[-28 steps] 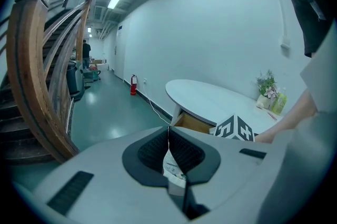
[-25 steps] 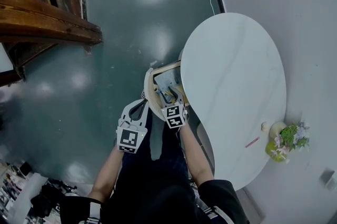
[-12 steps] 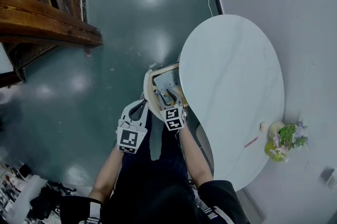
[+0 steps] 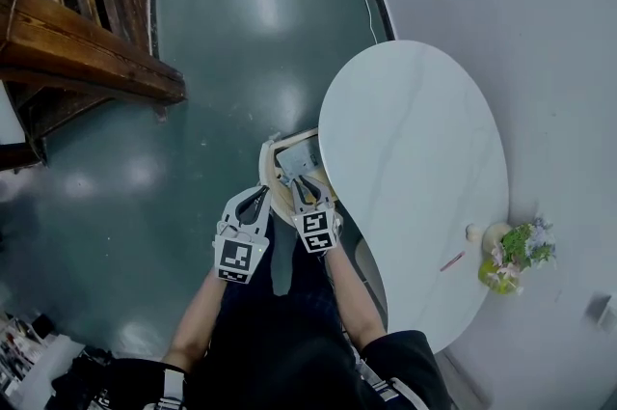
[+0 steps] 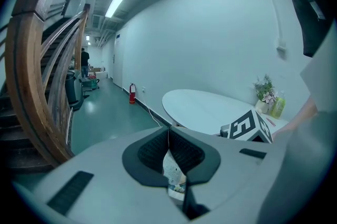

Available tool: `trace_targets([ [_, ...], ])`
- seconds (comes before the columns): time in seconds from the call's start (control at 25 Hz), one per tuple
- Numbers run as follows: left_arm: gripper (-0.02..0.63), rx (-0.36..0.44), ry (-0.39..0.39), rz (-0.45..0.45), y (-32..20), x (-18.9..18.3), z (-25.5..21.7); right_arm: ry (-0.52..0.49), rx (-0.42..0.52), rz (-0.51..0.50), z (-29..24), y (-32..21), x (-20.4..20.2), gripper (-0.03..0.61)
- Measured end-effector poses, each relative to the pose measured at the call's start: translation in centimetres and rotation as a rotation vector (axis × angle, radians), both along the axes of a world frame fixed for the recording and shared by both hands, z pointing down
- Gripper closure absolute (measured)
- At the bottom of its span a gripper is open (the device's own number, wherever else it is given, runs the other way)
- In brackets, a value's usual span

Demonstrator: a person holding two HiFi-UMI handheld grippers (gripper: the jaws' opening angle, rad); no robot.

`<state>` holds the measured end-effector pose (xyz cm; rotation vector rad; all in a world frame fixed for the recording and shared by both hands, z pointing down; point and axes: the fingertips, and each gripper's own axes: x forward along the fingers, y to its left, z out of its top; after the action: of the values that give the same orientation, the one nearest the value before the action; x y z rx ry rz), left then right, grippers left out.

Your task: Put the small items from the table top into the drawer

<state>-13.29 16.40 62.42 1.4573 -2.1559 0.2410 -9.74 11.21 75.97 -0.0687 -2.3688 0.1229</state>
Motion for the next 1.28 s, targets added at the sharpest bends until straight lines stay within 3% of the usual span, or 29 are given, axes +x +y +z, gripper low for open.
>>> trace_targets([
  [0.64, 0.594, 0.087, -0.117, 0.073, -3.7, 0.5, -9.6, -0.243, 0.080, 0.123, -16.1, -6.2, 0.2, 0.546],
  [1.16, 0.594, 0.196, -0.242, 0.121, -6.1, 1.6, -17.3, -0.405, 0.181, 0.199, -26.7, -9.3, 4.4, 0.549],
  [1.28, 0.594, 0.190, -0.255, 0.134, -6.1, 2.1, -18.2, -0.429, 0.198, 0.223, -28.1, -9.7, 5.6, 0.548],
])
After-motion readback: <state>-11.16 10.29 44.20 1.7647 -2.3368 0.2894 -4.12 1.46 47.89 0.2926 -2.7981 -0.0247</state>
